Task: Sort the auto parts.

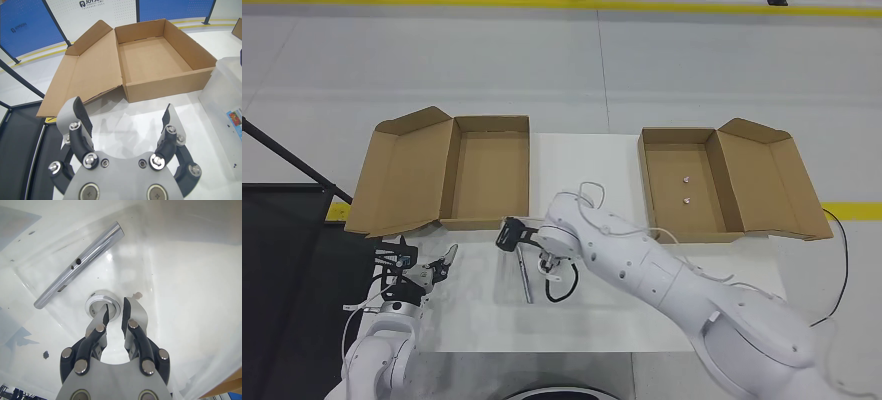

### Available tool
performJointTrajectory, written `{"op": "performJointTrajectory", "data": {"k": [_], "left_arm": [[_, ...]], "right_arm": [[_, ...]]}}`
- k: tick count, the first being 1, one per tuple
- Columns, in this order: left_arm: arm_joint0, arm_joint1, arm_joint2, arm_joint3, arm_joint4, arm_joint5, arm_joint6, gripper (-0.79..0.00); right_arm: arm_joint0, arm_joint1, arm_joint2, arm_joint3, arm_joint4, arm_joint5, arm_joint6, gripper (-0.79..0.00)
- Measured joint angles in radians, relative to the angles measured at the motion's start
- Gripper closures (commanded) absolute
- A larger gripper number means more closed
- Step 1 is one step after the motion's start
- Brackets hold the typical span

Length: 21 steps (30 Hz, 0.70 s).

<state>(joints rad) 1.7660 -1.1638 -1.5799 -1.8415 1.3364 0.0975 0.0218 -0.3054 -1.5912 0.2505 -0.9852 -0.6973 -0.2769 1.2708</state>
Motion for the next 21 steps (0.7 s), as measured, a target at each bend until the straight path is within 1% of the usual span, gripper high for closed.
{"op": "performJointTrajectory", "data": {"k": [2,4,5,6,14,17,21], "left_arm": [[0.000,0.000,0.000,0.000,0.000,0.000,0.000,-0.785],[0.000,0.000,0.000,0.000,0.000,0.000,0.000,-0.785],[0.000,0.000,0.000,0.000,0.000,0.000,0.000,-0.785],[0.000,0.000,0.000,0.000,0.000,0.000,0.000,-0.785],[0.000,0.000,0.000,0.000,0.000,0.000,0.000,-0.785],[0.000,0.000,0.000,0.000,0.000,0.000,0.000,-0.785],[0.000,0.000,0.000,0.000,0.000,0.000,0.000,-0.785]], "right_arm": [[0.000,-0.007,0.001,0.011,-0.001,-0.004,0.000,-0.092],[-0.001,-0.014,0.004,0.023,-0.002,-0.009,0.001,-0.074],[-0.001,-0.017,0.004,0.028,-0.003,-0.010,0.001,-0.052],[-0.001,-0.021,0.006,0.034,-0.004,-0.012,0.002,0.000],[0.006,-0.033,0.029,0.053,-0.019,-0.018,-0.001,0.000],[0.020,-0.028,0.053,0.039,-0.027,-0.028,-0.009,0.000],[0.038,-0.009,0.098,-0.001,-0.038,-0.057,-0.017,0.000]]}}
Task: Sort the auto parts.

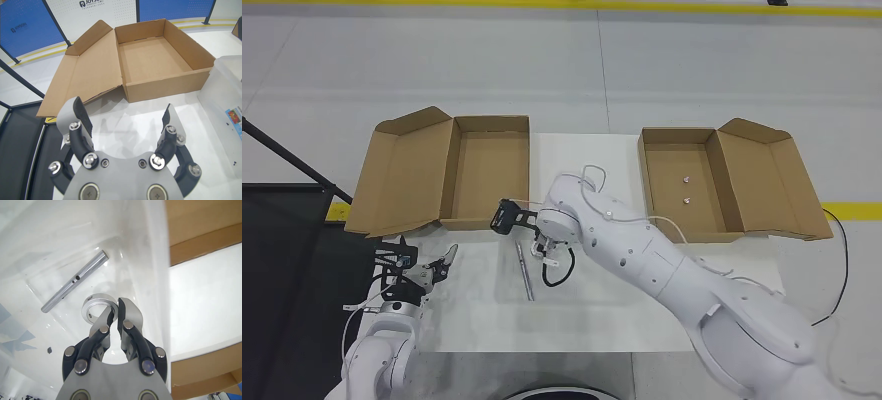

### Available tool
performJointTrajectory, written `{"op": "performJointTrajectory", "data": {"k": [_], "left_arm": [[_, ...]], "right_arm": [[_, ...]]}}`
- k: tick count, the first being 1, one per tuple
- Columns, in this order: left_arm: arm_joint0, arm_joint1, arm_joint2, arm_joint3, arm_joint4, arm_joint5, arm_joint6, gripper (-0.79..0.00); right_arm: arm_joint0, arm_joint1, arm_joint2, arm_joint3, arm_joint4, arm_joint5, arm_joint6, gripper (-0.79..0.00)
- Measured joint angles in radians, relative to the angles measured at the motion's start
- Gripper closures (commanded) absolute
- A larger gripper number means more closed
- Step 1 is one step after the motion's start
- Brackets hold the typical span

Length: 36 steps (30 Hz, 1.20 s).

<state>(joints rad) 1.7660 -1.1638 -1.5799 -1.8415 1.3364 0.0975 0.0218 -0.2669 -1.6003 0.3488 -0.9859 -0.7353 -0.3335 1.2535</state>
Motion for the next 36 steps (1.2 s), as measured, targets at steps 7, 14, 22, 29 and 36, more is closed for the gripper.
{"op": "performJointTrajectory", "data": {"k": [7,14,22,29,36], "left_arm": [[0.000,0.000,0.000,0.000,0.000,0.000,0.000,-0.785],[0.000,0.000,0.000,0.000,0.000,0.000,0.000,-0.785],[0.000,0.000,0.000,0.000,0.000,0.000,0.000,-0.785],[0.000,0.000,0.000,0.000,0.000,0.000,0.000,-0.785],[0.000,0.000,0.000,0.000,0.000,0.000,0.000,-0.785]], "right_arm": [[0.012,0.040,0.079,-0.093,-0.039,-0.024,0.009,0.000],[-0.009,0.078,0.156,-0.207,-0.088,-0.039,-0.013,0.000],[-0.018,0.086,0.172,-0.233,-0.098,-0.039,-0.006,0.000],[-0.018,0.086,0.172,-0.233,-0.098,-0.039,-0.006,0.000],[-0.019,0.060,0.142,-0.168,-0.108,-0.048,-0.102,0.000]]}}
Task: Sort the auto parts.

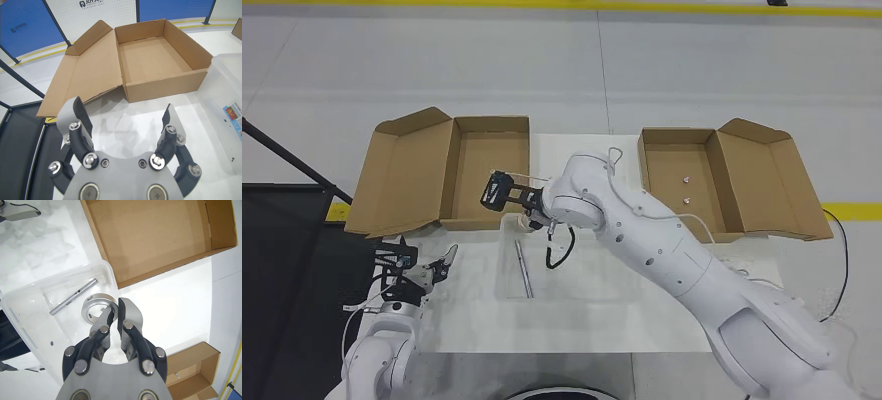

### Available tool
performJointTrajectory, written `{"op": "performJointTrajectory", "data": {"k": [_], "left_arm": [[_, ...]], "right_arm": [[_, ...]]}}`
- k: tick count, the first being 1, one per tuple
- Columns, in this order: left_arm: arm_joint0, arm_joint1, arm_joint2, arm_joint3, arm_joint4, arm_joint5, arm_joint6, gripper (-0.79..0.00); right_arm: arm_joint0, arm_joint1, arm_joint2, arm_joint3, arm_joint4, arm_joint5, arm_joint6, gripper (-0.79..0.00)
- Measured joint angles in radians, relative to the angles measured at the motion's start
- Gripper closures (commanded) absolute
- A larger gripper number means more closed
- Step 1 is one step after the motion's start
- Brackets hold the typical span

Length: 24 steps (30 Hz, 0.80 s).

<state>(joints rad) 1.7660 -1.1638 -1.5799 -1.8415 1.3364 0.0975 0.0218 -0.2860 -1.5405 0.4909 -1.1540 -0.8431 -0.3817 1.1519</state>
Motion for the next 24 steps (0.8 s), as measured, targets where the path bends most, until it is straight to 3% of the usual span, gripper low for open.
{"op": "performJointTrajectory", "data": {"k": [15,24], "left_arm": [[0.000,0.000,0.000,0.000,0.000,0.000,0.000,-0.785],[0.000,0.000,0.000,0.000,0.000,0.000,0.000,-0.785]], "right_arm": [[0.120,-0.205,-0.102,0.447,0.052,0.135,-0.302,0.000],[0.143,-0.324,-0.130,0.658,0.075,0.222,-0.364,0.000]]}}
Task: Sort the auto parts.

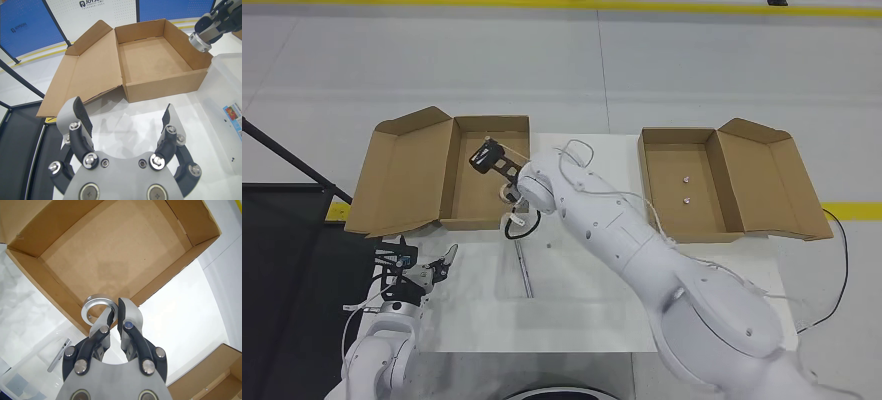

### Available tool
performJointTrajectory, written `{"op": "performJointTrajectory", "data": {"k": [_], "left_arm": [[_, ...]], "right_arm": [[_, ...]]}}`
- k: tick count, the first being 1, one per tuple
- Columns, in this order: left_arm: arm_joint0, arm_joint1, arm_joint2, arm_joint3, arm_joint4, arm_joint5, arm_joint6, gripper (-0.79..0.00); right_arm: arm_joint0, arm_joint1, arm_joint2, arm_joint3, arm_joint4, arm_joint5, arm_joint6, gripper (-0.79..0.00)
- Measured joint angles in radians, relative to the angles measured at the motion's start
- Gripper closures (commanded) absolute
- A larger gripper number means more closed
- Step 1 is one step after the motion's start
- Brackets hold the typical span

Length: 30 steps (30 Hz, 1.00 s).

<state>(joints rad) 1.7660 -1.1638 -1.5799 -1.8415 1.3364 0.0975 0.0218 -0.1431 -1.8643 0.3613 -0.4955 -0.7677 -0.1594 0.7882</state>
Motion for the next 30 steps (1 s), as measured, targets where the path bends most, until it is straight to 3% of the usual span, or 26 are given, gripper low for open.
{"op": "performJointTrajectory", "data": {"k": [6,15,17,18,30], "left_arm": [[0.000,0.000,0.000,0.000,0.000,0.000,0.000,-0.785],[0.000,0.000,0.000,0.000,0.000,0.000,0.000,-0.785],[0.000,0.000,0.000,0.000,0.000,0.000,0.000,-0.785],[0.000,0.000,0.000,0.000,0.000,0.000,0.000,-0.785],[0.000,0.000,0.000,0.000,0.000,0.000,0.000,-0.785]], "right_arm": [[-0.004,-0.064,-0.001,0.098,0.010,0.076,-0.066,0.000],[-0.008,-0.126,0.008,0.191,0.006,0.169,-0.136,0.000],[-0.007,-0.135,0.012,0.206,0.009,0.164,-0.140,-0.169],[-0.005,-0.139,0.014,0.214,0.011,0.158,-0.141,-0.206],[0.012,-0.143,0.019,0.221,0.008,0.138,-0.152,-0.206]]}}
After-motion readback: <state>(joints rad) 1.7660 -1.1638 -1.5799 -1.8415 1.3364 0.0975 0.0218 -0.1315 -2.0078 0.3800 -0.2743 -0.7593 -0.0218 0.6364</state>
